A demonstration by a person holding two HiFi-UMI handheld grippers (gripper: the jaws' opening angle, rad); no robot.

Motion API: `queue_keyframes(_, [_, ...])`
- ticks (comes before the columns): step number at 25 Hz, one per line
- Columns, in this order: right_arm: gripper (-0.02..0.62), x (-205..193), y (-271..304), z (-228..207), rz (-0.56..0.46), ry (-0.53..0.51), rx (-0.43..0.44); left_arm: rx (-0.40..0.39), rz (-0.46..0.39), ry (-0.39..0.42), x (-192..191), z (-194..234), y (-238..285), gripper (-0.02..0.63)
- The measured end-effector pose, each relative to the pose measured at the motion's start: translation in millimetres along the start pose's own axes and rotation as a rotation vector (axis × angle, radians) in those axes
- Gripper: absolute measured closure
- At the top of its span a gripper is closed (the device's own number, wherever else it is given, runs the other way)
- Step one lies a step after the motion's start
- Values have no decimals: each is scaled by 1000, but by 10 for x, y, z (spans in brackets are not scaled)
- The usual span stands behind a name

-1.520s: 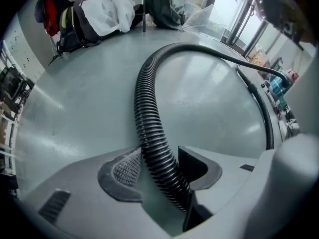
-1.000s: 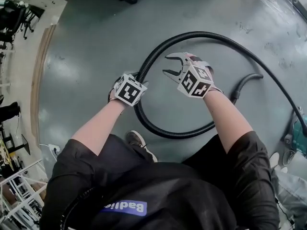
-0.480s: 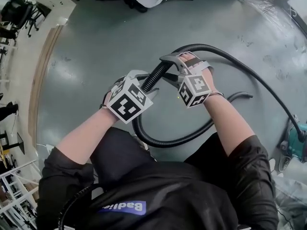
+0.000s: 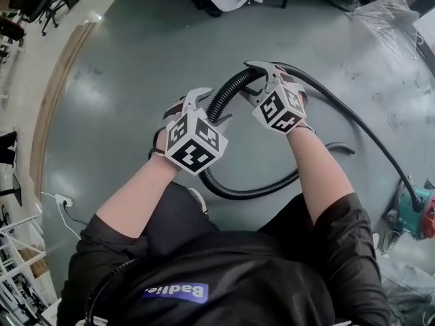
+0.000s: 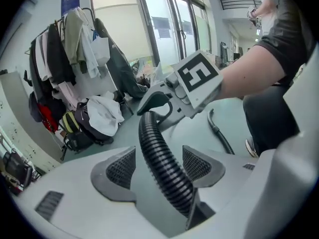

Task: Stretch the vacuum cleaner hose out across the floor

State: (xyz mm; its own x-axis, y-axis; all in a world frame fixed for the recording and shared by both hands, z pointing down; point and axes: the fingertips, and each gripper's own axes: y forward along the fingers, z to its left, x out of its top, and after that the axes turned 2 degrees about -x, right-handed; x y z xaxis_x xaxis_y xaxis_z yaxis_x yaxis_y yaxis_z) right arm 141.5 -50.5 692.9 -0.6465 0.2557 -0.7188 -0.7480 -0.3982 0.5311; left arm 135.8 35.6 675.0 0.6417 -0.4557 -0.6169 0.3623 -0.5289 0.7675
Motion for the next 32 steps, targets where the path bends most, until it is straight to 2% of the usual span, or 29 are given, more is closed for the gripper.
queue_keyframes(3, [352, -12, -68, -244, -2, 51, -56, 36, -10, 37, -154, -5, -69, 311])
queue_keyframes(5, [351, 5, -120, -345, -11, 42, -73, 38, -6, 58, -282, -43, -67, 311])
queue_keyframes(7, [350, -1, -146, -359, -8, 9, -67, 8, 4, 65, -372, -98, -11, 313])
queue_keyframes(12, [350, -81, -52, -216, 56, -84, -35, -123, 70, 71, -523, -66, 31, 333])
queue_keyframes(16, [345, 101, 8, -24, 94, -247, 12, -208, 144, 111, -748, 176, -63, 335])
queue_keyframes(19, [345, 466, 137, 236, 71, -406, 62, -269, 144, 115, -755, 435, -197, 336])
queue_keyframes(22, [345, 916, 310, 318, 31, -476, 42, -329, 154, 159, -703, 599, -301, 334])
queue_keyframes(24, [345, 1106, 461, 353, 30, -483, 48, -353, 153, 200, -730, 730, -371, 334])
queue_keyframes(28, [349, 1287, 776, 387, 64, -457, 66, -404, 115, 232, -722, 924, -568, 336])
queue_keyframes(29, [381, 1339, 848, 355, 76, -444, 60, -400, 114, 240, -727, 984, -594, 334])
queue_keyframes(32, [385, 1470, 1063, 209, 122, -360, 54, -314, 81, 264, -742, 1276, -672, 333])
